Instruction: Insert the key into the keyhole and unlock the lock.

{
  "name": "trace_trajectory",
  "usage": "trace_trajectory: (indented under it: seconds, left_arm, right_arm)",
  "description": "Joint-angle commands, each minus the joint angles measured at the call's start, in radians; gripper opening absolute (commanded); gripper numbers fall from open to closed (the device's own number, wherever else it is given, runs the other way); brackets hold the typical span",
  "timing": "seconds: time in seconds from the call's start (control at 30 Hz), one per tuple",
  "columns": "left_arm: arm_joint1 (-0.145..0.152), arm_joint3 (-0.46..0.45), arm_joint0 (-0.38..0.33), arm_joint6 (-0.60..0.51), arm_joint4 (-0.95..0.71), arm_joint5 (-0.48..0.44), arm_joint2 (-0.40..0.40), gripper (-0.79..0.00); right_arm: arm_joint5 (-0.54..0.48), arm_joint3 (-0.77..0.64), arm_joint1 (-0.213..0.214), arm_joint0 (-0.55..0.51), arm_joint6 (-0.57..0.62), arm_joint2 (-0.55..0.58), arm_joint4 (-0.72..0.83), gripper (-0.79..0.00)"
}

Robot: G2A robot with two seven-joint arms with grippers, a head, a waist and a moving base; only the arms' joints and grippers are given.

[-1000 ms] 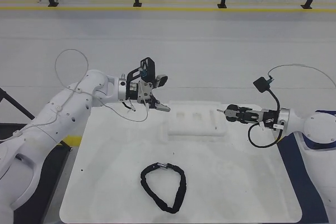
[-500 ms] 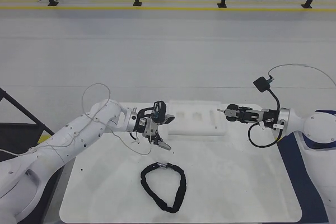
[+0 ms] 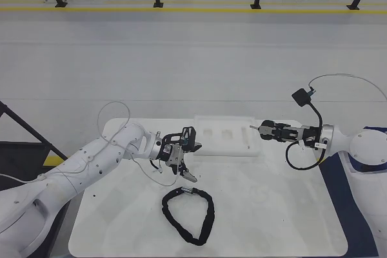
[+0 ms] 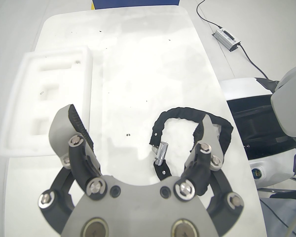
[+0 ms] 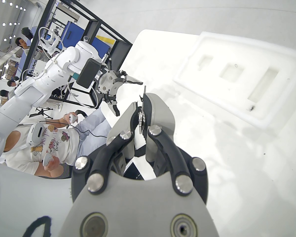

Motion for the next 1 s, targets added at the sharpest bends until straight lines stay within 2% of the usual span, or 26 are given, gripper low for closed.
trace_trajectory:
  seconds: [0.0, 0.23, 0.43, 0.7, 0.8, 0.97]
  left_arm:
    - [0.000, 0.000, 0.000, 0.000, 0.000, 0.000, 0.000, 0.000]
    - [0.000, -0.001, 0.004, 0.002, -0.002, 0.005, -0.001, 0.000]
    - [0.006, 0.020, 0.069, 0.053, 0.104, 0.082, -0.034, 0.000]
    - [0.028, 0.028, 0.155, 0.218, 0.331, 0.043, -0.057, 0.000]
    - [0.031, 0.050, 0.186, 0.347, 0.392, 0.005, -0.065, 0.000]
    - [0.027, 0.116, 0.213, 0.509, 0.534, 0.000, -0.067, 0.000]
  right_arm:
    - [0.000, 0.000, 0.000, 0.000, 0.000, 0.000, 0.000, -0.785]
    - [0.000, 0.000, 0.000, 0.000, 0.000, 0.000, 0.000, -0.785]
    - [0.000, 0.000, 0.000, 0.000, 0.000, 0.000, 0.000, -0.785]
    - [0.000, 0.000, 0.000, 0.000, 0.000, 0.000, 0.000, -0.785]
    - [0.000, 0.000, 0.000, 0.000, 0.000, 0.000, 0.000, -0.785]
    - [0.000, 0.000, 0.000, 0.000, 0.000, 0.000, 0.000, -0.785]
